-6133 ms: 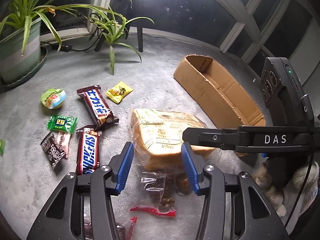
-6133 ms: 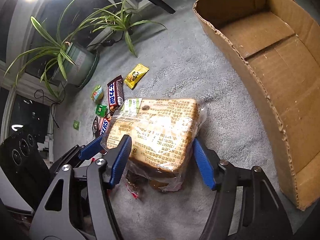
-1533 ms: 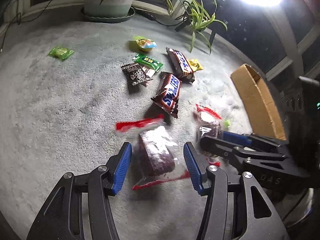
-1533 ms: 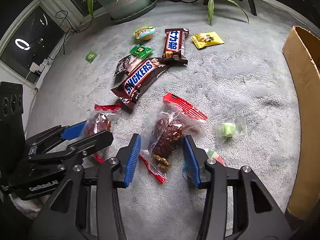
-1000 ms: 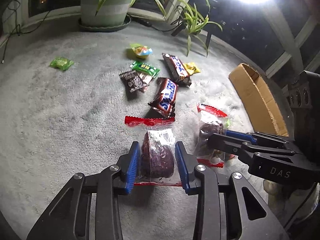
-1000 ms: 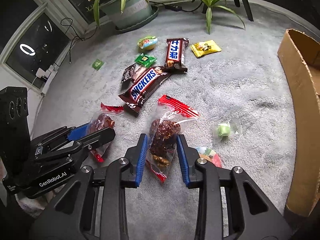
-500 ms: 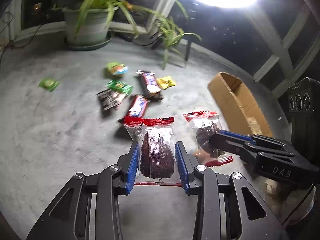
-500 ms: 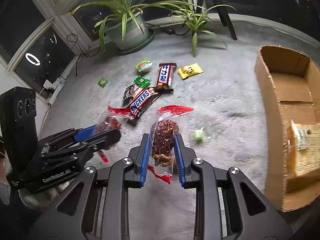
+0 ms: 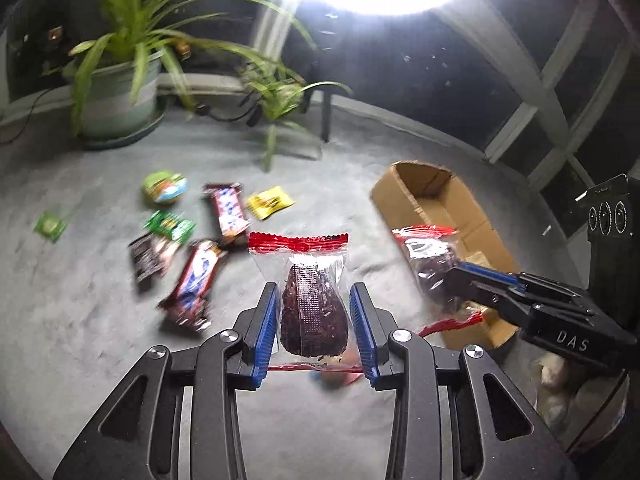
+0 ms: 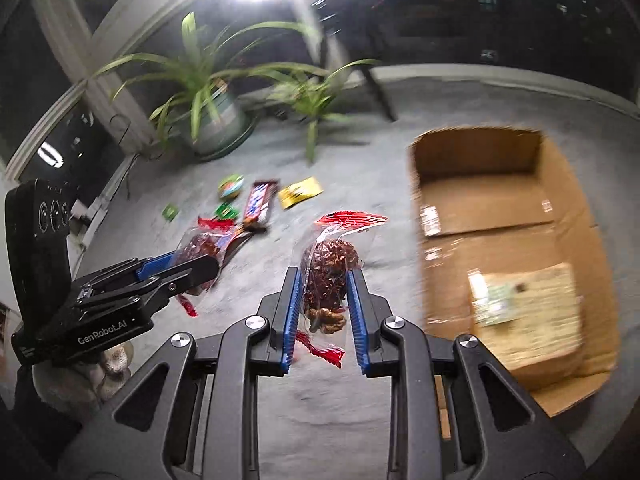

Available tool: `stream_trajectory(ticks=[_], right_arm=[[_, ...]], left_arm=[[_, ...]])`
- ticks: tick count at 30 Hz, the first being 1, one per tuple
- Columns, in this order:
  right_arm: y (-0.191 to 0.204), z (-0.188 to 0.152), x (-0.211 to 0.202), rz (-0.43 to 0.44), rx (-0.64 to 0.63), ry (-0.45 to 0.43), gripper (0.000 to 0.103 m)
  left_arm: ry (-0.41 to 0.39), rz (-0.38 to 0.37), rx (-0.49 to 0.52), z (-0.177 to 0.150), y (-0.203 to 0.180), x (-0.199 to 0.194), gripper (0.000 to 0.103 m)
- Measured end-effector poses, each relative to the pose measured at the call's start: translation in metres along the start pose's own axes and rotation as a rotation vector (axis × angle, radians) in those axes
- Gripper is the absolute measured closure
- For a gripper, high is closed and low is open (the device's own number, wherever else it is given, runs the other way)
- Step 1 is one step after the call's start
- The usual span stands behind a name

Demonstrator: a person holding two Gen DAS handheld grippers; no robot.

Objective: Organize snacks
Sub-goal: 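Carry both meat bags into the box and open both tools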

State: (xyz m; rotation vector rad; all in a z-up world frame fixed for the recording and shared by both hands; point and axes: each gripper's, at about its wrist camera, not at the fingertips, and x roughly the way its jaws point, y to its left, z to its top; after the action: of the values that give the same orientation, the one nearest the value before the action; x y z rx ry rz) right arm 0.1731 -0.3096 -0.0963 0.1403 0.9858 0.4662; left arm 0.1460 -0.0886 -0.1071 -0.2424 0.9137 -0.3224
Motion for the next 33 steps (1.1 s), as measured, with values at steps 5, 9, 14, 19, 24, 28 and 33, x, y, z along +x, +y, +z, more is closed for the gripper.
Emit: stream_trajectory(ticks=[5, 9, 14, 19, 24, 28, 33], right_arm=[[-0.046, 0.018, -0.014, -0.054, 0.049, -0.032, 0.079], [-0.081, 0.029, -0.019, -0.096, 0.082, -0.043, 0.079], [-0.111, 0.042, -0.018, -0.144, 0.083, -0.048, 0.079], [-0.131, 0.044, -0.018, -0.160, 0.095, -0.043, 0.078], [-0.142, 0.044, -0.020, -0.174, 0.109, -0.042, 0.075], [-0.143, 0.042, -0.026, -0.186, 0.108, -0.057, 0.057], [-0.138, 0.040, -0.035, -0.184, 0.107, -0.073, 0.052]], left_arm=[[-0.006, -0.029, 0.048, 0.017, -0.033, 0.018, 0.069], [-0.005, -0.053, 0.093, 0.032, -0.065, 0.037, 0.069], [0.006, -0.087, 0.124, 0.044, -0.096, 0.060, 0.069], [0.022, -0.111, 0.157, 0.050, -0.126, 0.082, 0.069], [0.042, -0.112, 0.176, 0.051, -0.142, 0.094, 0.067], [0.038, -0.097, 0.179, 0.052, -0.145, 0.095, 0.053], [0.022, -0.097, 0.175, 0.052, -0.139, 0.084, 0.053]])
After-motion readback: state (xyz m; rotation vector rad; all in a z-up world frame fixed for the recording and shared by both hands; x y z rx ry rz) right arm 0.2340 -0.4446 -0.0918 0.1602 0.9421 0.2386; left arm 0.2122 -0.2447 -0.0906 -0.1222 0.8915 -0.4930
